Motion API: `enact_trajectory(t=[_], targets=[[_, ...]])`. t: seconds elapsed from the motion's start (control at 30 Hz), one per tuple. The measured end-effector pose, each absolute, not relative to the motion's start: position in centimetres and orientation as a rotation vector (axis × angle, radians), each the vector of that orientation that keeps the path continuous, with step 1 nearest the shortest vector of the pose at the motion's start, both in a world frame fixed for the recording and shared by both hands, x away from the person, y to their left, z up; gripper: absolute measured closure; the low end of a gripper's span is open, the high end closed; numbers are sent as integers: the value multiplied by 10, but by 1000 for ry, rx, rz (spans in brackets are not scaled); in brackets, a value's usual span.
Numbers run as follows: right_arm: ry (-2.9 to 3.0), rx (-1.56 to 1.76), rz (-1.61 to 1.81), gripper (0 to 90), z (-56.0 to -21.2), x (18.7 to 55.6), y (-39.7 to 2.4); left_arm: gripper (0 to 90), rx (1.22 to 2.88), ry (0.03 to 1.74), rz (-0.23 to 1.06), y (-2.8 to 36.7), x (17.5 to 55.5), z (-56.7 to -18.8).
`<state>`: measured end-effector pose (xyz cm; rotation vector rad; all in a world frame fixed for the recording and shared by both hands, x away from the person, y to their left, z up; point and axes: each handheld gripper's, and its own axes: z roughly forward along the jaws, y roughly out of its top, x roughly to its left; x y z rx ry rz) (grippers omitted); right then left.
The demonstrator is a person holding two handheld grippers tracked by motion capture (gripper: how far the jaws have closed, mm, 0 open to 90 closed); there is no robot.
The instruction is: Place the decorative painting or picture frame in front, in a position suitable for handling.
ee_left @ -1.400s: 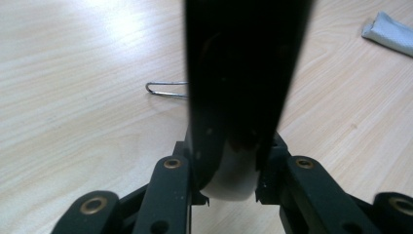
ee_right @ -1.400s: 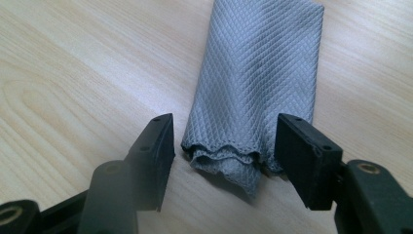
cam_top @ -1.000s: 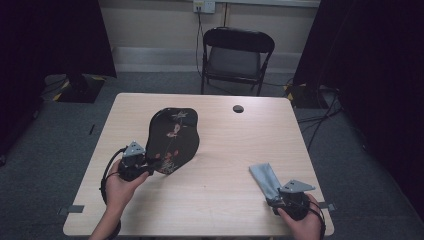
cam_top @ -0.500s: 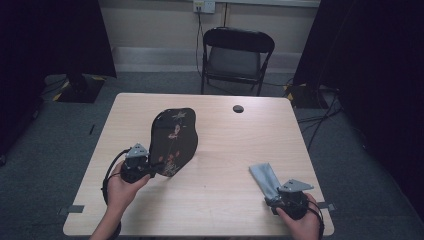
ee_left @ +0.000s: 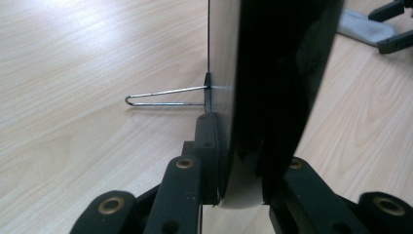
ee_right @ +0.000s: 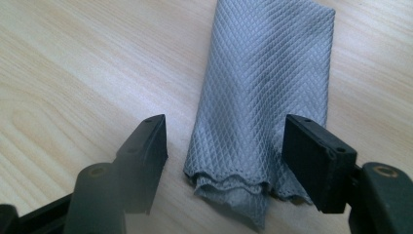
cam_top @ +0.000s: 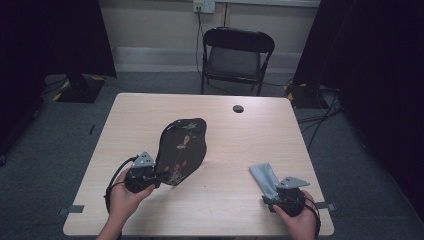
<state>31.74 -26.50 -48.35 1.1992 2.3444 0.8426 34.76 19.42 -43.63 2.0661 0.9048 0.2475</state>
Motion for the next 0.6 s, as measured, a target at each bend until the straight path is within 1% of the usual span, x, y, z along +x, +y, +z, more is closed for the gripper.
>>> enact_trajectory(t=[0.17,0.6], targets=[[2347,1188,838,305,-482,319,-264,791,2054,923,242,197,347,-438],[2357,1192,811,302,-477,326,-257,780,2044,942,231,203,349,-437]])
